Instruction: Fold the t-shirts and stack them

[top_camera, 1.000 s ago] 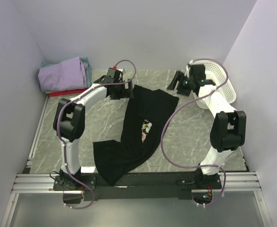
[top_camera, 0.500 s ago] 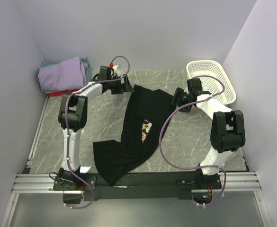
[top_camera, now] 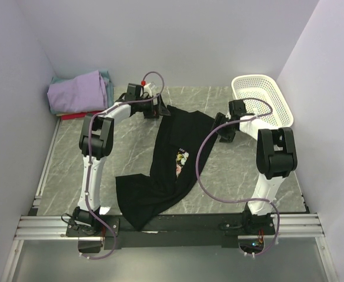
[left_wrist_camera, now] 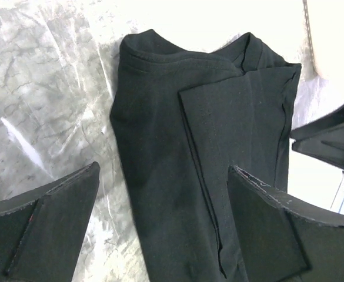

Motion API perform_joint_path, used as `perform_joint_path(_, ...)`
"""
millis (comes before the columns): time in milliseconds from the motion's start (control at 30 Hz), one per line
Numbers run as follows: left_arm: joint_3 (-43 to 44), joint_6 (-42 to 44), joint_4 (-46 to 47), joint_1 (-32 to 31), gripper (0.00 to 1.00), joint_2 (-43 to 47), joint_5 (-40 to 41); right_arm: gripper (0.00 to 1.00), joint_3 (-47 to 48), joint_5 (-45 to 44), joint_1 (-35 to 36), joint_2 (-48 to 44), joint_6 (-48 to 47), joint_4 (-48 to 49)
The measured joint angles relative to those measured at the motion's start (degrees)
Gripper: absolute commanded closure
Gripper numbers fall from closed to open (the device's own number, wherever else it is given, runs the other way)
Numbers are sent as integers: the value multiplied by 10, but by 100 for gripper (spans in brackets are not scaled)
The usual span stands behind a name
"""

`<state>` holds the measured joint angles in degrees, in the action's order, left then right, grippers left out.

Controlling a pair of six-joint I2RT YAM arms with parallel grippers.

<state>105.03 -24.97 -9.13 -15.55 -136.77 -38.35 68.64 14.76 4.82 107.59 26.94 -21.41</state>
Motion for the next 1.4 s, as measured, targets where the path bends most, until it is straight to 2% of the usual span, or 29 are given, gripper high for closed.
perform_joint_path(100, 5, 0, 2, 0, 12, -5, -7, 31, 24, 9, -1, 21, 5, 5)
perform_joint_path(133, 8, -2, 3, 0, 17, -8, -10, 32, 32, 12, -1, 28, 7, 8)
perform_joint_path(167, 10, -3, 5, 0, 30, -11, -14, 34, 42, 16, -1, 36, 7, 9)
perform_joint_path(200, 12, -6, 6, 0, 38, -14, -16, 42, 50, 19, -1, 43, 8, 9)
perform_joint_path(233, 16, -9, 6, 0, 47, -19, -17, 46, 63, 23, -1, 53, 9, 8)
perform_joint_path(267, 20, -11, 7, 0, 68, -26, -19, 50, 75, 27, -1, 63, 8, 5)
perform_joint_path(333, 30, -21, 8, 0, 86, -42, -25, 61, 103, 31, -1, 86, 11, 0)
perform_joint_path(367, 37, -28, 8, 0, 99, -51, -26, 66, 122, 37, -1, 101, 11, -6)
perform_joint_path(400, 46, -31, 8, 0, 99, -64, -31, 75, 147, 39, -1, 118, 12, -12)
perform_joint_path(533, 113, -49, -6, 2, 99, -104, -49, 86, 245, 62, -1, 188, 14, -39)
perform_joint_path(700, 206, -65, -23, 6, 99, -155, -38, 86, 395, 92, -1, 282, 20, -68)
perform_joint_path(933, 216, -115, -1, 56, 99, -165, -22, 84, 652, 114, -1, 417, 38, -115)
perform_joint_path(1033, 191, -118, 10, 94, 99, -150, 2, 83, 671, 114, -2, 427, 50, -112)
perform_joint_path(1100, 160, -116, 11, 114, 99, -128, 18, 78, 671, 117, -2, 427, 59, -110)
perform_joint_path(1167, 152, -113, 9, 128, 89, -116, 34, 77, 671, 117, -2, 427, 65, -110)
perform_joint_path(1200, 152, -110, 9, 133, 79, -112, 42, 71, 671, 116, -4, 427, 65, -109)
perform_joint_path(1233, 152, -107, 10, 137, 67, -110, 48, 58, 671, 116, -7, 428, 65, -107)
perform_joint_path(1267, 154, -103, 10, 142, 54, -108, 52, 58, 670, 117, -12, 428, 65, -104)
perform_joint_path(1300, 162, -99, 7, 146, 36, -108, 56, 57, 668, 117, -19, 428, 65, -97)
perform_joint_path(1333, 168, -92, 6, 149, 28, -108, 60, 52, 663, 118, -25, 427, 64, -87)
perform_joint_path(1400, 177, -87, 6, 153, 16, -108, 62, 51, 644, 121, -37, 424, 61, -66)
